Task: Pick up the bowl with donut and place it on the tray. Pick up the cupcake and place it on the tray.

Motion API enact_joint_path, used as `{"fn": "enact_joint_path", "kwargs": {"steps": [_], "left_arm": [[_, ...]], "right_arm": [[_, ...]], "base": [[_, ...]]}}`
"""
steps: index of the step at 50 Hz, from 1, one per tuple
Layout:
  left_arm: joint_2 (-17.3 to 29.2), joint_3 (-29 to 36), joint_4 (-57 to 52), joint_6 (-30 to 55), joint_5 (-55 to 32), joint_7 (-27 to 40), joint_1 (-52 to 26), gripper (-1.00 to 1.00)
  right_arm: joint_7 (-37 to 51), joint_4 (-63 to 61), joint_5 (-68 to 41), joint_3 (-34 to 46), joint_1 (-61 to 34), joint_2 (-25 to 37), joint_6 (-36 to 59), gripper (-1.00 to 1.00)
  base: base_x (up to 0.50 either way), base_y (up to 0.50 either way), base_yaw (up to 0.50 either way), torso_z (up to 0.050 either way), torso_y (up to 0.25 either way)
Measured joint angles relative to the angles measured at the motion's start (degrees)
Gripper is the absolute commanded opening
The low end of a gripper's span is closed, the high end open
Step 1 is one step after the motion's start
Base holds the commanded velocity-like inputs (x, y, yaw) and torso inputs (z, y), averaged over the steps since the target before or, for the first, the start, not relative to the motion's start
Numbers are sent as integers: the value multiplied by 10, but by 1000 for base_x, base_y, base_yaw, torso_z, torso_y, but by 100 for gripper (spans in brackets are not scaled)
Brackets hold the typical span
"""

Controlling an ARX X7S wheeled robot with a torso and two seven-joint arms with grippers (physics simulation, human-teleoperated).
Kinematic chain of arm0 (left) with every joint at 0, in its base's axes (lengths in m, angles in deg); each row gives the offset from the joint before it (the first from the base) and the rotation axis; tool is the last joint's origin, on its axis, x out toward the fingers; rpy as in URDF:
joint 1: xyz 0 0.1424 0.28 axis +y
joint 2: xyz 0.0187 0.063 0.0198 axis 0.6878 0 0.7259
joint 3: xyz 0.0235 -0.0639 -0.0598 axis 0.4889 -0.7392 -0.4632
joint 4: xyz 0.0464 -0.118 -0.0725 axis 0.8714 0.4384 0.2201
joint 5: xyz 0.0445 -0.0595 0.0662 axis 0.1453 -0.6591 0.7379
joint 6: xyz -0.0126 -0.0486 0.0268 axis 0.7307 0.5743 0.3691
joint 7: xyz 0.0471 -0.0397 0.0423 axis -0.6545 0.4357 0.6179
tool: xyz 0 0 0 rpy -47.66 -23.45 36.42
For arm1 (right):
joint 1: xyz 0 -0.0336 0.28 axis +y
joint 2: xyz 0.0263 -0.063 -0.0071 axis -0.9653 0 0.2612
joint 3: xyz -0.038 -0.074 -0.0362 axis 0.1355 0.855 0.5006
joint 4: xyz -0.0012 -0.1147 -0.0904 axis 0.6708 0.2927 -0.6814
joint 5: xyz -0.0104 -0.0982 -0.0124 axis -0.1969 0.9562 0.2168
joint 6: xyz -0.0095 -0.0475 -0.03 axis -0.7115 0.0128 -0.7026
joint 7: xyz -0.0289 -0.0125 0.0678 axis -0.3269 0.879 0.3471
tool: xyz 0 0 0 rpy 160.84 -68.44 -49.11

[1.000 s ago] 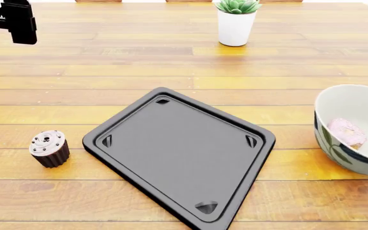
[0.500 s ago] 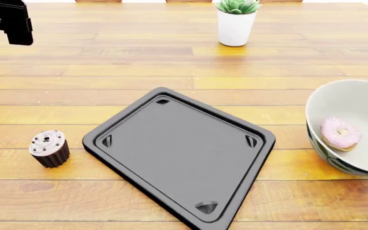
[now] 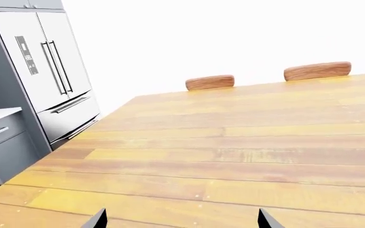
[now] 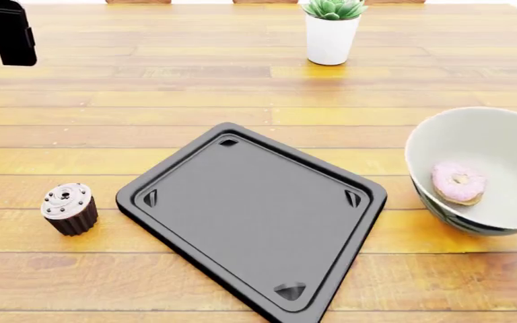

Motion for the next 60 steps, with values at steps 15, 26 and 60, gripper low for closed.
{"fn": "enact_joint_path", "kwargs": {"steps": [15, 26, 60], "left_arm": [[12, -14, -8, -9, -13, 10, 20, 100], [17, -17, -9, -15, -16, 12, 27, 100], [14, 3, 8, -21, -13, 1, 6, 100]], "right_arm": [[-86, -31, -44, -13, 73, 5, -131, -100], [-115, -21, -56, -27, 68, -14, -151, -100], [53, 222, -39, 25, -325, -244, 227, -100]], "base": [[0, 0, 0, 0, 0], [0, 0, 0, 0, 0], [0, 0, 0, 0, 0]]}}
